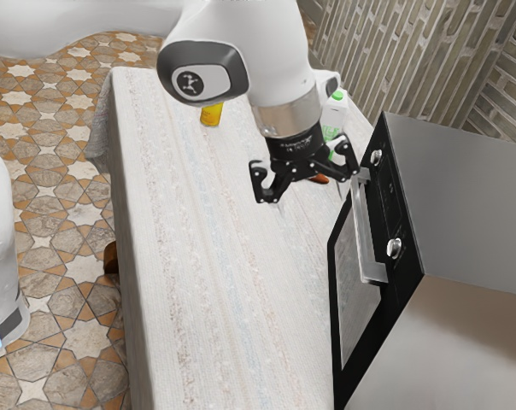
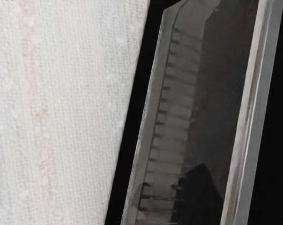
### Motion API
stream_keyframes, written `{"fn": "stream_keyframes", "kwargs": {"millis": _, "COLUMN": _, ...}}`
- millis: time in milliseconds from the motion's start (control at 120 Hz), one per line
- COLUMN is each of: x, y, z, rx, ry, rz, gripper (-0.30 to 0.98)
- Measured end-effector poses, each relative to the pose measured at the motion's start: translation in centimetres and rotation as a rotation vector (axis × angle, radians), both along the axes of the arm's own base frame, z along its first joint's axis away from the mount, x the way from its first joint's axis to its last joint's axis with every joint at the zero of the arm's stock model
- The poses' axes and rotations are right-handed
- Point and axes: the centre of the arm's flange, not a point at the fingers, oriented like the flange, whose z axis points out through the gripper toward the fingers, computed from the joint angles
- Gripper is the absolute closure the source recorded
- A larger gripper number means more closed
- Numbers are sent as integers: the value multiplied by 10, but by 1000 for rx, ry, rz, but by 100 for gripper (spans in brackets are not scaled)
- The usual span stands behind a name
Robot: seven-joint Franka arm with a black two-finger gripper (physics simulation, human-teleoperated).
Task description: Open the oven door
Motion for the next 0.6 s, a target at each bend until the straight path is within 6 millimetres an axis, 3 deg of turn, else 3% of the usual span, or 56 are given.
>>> {"fn": "stream_keyframes", "kwargs": {"millis": 233, "x": 7, "y": 5, "z": -1, "rx": 16, "ry": -24, "rz": -31, "gripper": 0}}
{"fn": "stream_keyframes", "kwargs": {"millis": 417, "x": 35, "y": 33, "z": -11, "rx": 26, "ry": -7, "rz": -21, "gripper": 0}}
{"fn": "stream_keyframes", "kwargs": {"millis": 600, "x": 51, "y": 39, "z": -16, "rx": 33, "ry": -3, "rz": -61, "gripper": 0}}
